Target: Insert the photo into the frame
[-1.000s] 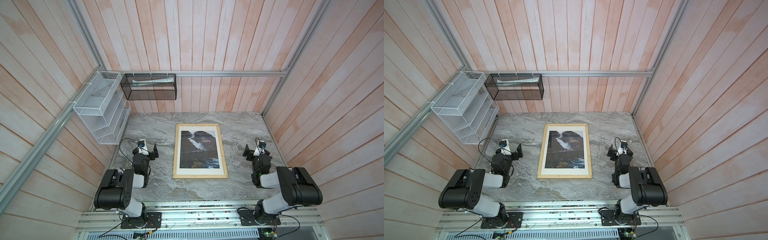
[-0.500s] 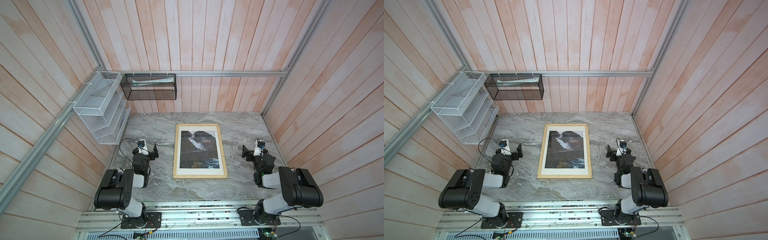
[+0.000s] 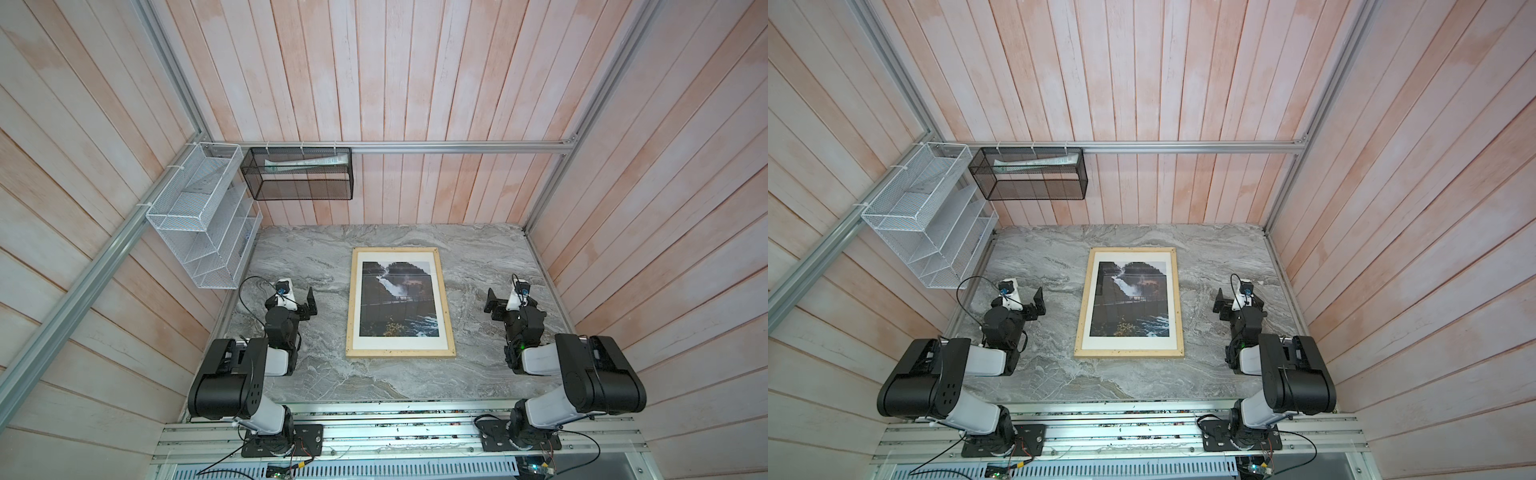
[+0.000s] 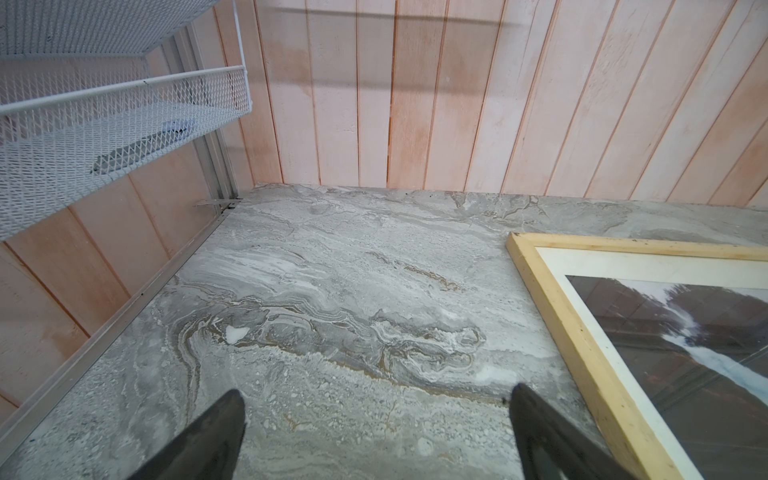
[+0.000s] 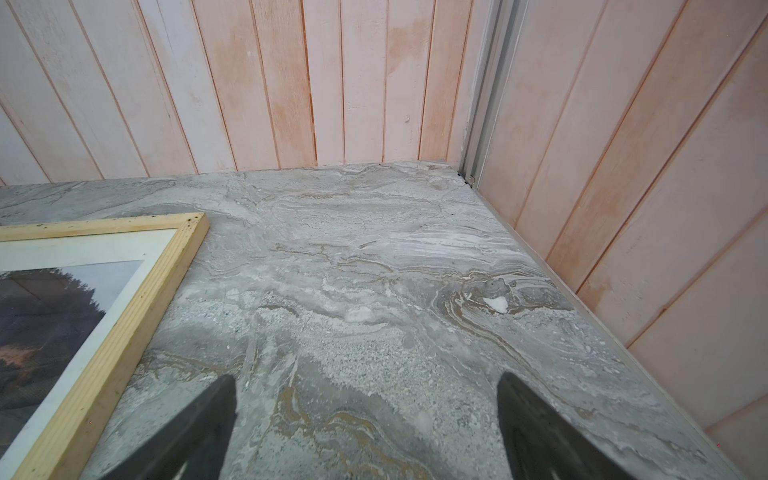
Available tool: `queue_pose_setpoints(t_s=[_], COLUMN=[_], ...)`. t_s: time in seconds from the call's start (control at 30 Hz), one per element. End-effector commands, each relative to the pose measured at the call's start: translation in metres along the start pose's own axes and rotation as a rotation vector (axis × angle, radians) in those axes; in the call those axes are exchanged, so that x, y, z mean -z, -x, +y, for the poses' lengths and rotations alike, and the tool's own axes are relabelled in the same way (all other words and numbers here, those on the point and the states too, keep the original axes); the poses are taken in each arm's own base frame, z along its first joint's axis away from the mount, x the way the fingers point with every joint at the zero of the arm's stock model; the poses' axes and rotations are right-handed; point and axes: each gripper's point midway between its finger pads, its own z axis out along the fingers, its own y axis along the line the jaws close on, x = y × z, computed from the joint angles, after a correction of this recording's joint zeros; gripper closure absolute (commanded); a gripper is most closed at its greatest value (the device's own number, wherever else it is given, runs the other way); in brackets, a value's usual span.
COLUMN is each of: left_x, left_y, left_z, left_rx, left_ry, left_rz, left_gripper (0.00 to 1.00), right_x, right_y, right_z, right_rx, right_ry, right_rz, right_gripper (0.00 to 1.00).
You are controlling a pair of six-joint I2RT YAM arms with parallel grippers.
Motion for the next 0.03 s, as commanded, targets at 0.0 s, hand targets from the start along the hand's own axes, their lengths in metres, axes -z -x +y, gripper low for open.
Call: queue_pose_setpoints(t_s=[0.0], left_x=[-0.0031], left_y=[0.0047], left_z=[-0.002], left_rx=[-0.01], left_ry=[-0.01], left_rz=[-0.008], left_gripper=[0.0], right_x=[-0.0026], right_y=[0.0066], right_z=[-0.0022], right_rx=[-0.01], right_ry=[-0.013], right_rz=[-0.013], right_gripper=[0.02])
